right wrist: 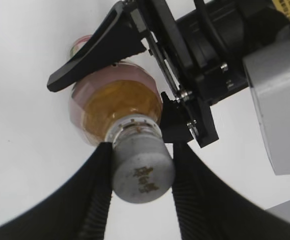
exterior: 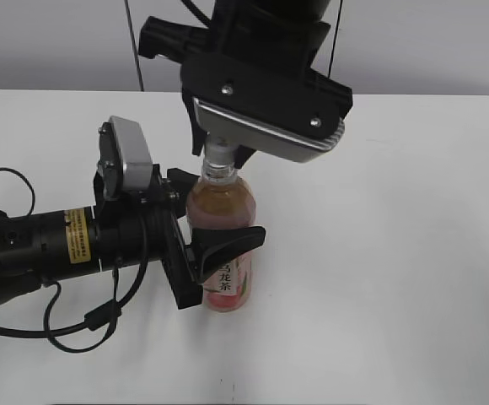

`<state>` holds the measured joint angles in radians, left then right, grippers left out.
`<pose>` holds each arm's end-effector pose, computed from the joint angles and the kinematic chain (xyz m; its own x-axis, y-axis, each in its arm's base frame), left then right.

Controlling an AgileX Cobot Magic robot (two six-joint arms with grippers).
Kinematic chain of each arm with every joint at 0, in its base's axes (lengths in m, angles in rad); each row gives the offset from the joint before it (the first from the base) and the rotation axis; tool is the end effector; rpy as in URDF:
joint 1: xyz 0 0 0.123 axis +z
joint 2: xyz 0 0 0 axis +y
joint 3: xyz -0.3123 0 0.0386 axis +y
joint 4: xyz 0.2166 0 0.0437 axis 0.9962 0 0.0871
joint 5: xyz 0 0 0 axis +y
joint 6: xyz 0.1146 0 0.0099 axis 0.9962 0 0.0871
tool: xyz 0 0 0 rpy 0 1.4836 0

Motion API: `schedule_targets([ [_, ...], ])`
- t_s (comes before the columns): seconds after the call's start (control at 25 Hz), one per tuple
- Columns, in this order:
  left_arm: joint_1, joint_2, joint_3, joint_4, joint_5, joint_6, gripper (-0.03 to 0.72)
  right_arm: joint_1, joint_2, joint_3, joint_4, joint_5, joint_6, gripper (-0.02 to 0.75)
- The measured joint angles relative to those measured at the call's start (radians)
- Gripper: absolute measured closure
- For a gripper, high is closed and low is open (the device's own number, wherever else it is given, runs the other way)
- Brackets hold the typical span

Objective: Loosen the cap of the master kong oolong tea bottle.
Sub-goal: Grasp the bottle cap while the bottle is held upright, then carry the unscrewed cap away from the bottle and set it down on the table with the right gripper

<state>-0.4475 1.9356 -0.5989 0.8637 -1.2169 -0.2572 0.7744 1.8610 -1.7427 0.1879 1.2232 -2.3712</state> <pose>0.2524 -0.2121 0.1846 -0.0546 0.1256 -0.9906 0.9487 0.3159 -0.0123 0.2592 0.2818 0.3216 0.9949 -0.0477 0.0891 -0.0140 -0.9379 -0.3466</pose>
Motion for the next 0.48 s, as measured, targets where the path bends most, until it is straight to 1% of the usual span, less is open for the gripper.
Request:
schedule_targets([
  [0.12, 0.0, 0.0, 0.0, -0.001, 0.0, 0.0, 0.244, 0.0, -0.015, 0.0, -0.008, 0.0, 0.008, 0.463],
  [0.2, 0.0, 0.0, 0.0, -0.001, 0.0, 0.0, 0.244, 0.0, -0.028, 0.0, -0.027, 0.0, 0.063, 0.463],
  [0.32, 0.0, 0.0, 0.0, -0.001, 0.0, 0.0, 0.244, 0.0, -0.049, -0.002, -0.101, 0.0, 0.263, 0.464],
  [0.4, 0.0, 0.0, 0.0, -0.001, 0.0, 0.0, 0.244, -0.009, -0.058, -0.002, -0.162, 0.0, 0.453, 0.464],
  [0.48, 0.0, 0.0, 0.0, -0.001, 0.001, 0.0, 0.244, -0.03, -0.06, 0.0, -0.188, 0.0, 0.628, 0.464],
])
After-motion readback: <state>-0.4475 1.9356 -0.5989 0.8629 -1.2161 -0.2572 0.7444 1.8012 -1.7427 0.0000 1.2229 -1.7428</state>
